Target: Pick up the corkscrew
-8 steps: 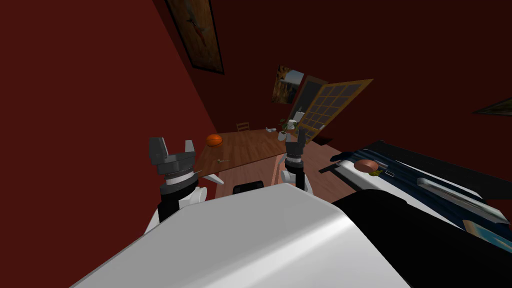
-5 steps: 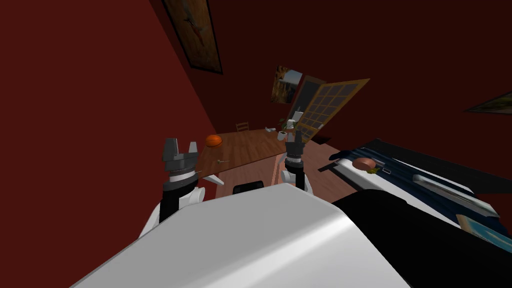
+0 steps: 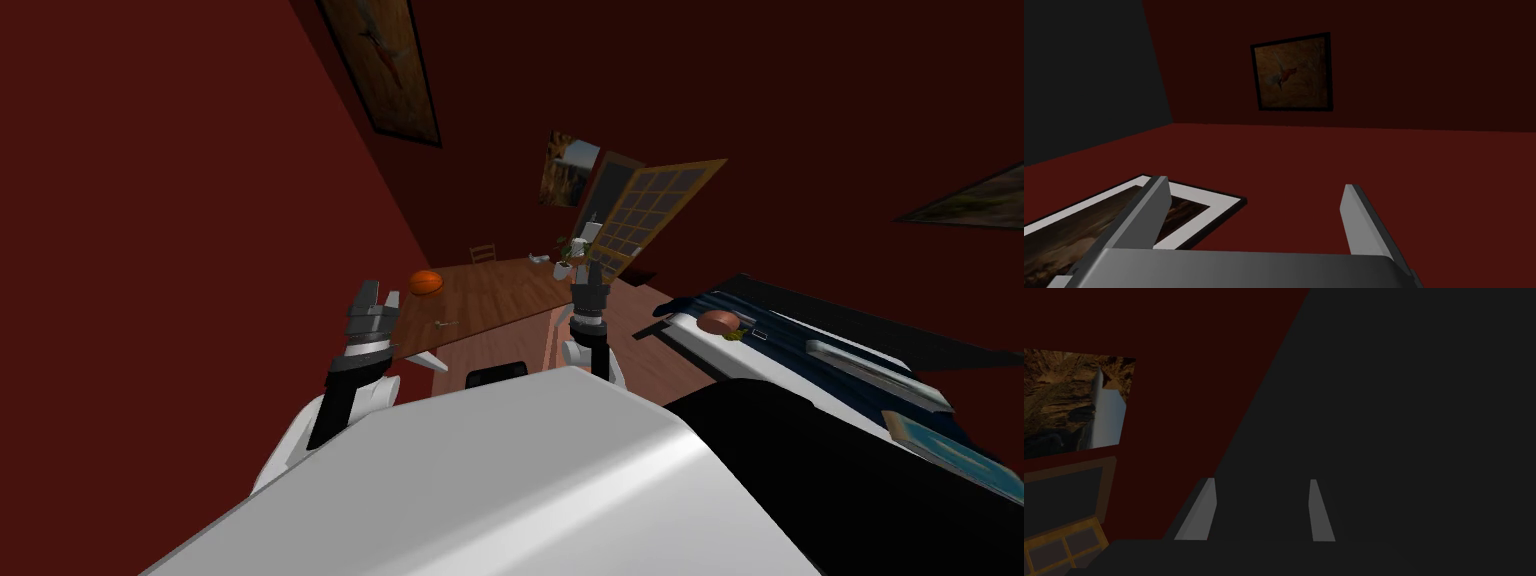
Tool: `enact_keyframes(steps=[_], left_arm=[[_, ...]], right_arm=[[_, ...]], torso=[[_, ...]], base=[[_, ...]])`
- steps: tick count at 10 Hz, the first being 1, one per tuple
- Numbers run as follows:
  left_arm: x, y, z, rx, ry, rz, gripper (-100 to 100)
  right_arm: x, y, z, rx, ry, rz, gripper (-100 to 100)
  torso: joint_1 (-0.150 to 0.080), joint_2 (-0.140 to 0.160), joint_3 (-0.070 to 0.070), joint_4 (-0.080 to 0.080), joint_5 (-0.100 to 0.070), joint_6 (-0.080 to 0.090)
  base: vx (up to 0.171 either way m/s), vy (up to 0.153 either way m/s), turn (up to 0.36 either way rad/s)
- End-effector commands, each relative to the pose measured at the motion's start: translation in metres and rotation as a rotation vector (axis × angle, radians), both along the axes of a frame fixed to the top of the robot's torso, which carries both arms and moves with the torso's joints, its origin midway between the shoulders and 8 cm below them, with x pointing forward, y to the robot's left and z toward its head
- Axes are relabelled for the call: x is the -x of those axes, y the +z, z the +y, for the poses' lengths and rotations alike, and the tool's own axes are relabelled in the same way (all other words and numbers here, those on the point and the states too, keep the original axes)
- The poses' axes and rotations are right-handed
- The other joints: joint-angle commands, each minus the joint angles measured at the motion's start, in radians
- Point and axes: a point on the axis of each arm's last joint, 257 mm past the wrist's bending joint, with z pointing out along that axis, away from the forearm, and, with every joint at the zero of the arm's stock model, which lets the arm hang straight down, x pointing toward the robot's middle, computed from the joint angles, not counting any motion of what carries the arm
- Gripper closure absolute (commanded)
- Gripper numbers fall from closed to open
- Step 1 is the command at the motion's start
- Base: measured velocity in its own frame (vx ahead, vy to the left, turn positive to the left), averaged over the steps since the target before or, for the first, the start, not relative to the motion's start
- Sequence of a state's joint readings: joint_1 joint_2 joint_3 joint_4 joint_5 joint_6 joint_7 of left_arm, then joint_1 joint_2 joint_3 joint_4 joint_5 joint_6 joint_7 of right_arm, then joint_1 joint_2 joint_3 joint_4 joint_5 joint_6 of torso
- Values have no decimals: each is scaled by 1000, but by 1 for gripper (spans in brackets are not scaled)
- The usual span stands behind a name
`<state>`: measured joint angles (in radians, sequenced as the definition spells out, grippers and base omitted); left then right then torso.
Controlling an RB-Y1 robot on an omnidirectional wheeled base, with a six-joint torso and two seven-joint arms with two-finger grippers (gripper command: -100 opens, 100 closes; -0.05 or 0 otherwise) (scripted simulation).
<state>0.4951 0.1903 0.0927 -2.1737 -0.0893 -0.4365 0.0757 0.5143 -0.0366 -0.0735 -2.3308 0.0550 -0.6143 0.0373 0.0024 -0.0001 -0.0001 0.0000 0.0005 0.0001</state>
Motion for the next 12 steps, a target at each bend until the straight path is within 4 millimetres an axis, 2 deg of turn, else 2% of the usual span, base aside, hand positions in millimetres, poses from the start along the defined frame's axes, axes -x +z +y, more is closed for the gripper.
enact_keyframes(steps=[1,2,3,4,5,6,7,8,9,10,12], left_arm=[[-7,-14,6,-9,16,46,-100],[-16,-29,18,-35,38,101,-100],[-17,-31,19,-34,41,109,-100],[-25,-45,31,-61,65,158,-100],[-26,-49,33,-57,72,174,-100],[-34,-64,49,-82,101,229,-100],[-35,-67,51,-80,107,241,-100],[-42,-80,67,-105,138,288,-100],[-43,-84,70,-101,146,306,-100],[-49,-95,88,-125,178,345,-100],[-50,-103,92,-118,193,376,-100]], right_arm=[[0,0,0,0,0,0,0],[0,0,0,0,0,0,0],[0,0,0,0,0,0,0],[0,0,0,0,0,0,0],[0,0,0,0,0,0,0],[0,0,0,0,0,0,0],[0,0,0,0,0,0,0],[0,0,0,0,0,0,0],[0,0,0,0,0,0,0],[0,0,0,0,0,0,0],[0,0,0,0,0,0,0]], torso=[[0,0,0,0,0,0],[-1,0,0,0,0,0],[-1,0,0,0,0,0],[-1,0,0,0,0,0],[-1,0,0,0,0,0],[-1,0,0,0,0,0],[0,0,0,0,0,0],[-1,0,0,0,0,0],[-1,0,0,0,0,0],[-1,0,0,0,0,0],[-1,0,0,0,0,0]], base=[[-2,18,-32],[0,20,-68],[1,20,-29],[0,18,-53],[0,19,-31],[0,23,-60],[1,19,-36],[5,16,-66],[3,14,-28],[3,9,-64],[3,8,-15]])
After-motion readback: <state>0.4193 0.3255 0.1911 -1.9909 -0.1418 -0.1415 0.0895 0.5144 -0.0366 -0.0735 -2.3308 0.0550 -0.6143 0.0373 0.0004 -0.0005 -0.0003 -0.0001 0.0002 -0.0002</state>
